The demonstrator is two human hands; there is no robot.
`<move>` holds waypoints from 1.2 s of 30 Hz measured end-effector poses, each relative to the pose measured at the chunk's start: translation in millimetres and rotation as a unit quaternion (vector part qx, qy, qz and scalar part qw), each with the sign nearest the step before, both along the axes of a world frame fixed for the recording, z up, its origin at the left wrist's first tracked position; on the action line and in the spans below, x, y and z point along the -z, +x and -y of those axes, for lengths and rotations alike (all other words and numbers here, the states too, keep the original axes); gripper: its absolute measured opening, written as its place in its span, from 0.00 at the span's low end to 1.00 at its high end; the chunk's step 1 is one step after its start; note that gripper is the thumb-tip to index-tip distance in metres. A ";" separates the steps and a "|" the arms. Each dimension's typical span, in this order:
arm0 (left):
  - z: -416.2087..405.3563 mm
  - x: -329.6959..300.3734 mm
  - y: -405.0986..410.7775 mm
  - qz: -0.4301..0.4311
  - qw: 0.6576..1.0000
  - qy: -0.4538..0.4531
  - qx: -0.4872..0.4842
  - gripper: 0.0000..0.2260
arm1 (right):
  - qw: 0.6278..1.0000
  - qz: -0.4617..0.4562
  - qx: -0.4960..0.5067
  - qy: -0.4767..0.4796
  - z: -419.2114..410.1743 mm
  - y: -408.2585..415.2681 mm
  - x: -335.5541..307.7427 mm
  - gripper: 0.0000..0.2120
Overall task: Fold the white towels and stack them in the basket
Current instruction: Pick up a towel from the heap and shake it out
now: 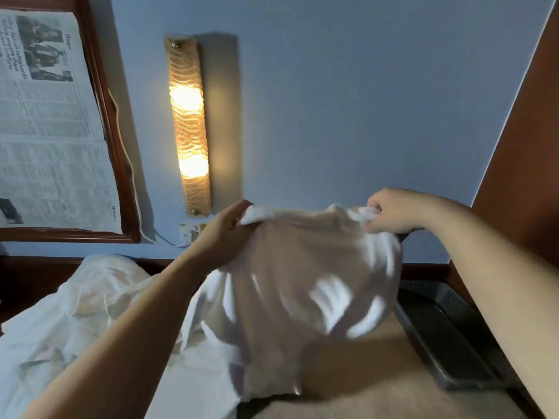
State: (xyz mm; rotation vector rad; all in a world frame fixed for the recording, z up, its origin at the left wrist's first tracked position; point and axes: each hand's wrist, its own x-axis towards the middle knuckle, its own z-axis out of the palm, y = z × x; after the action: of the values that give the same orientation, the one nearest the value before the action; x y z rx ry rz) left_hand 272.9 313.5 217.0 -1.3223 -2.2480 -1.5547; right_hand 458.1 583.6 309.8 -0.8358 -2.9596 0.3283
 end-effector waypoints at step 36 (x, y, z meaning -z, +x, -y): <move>-8.1 -43.7 -8.8 -0.122 0.981 -0.110 -0.107 0.06 | 0.976 -0.203 -0.020 0.074 -27.7 14.7 -15.5 0.03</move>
State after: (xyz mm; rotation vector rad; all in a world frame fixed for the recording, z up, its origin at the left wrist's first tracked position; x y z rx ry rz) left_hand 264.0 321.6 260.7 -1.1930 -2.3616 -1.0398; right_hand 472.8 611.3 325.3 -0.6059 -2.5841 0.2424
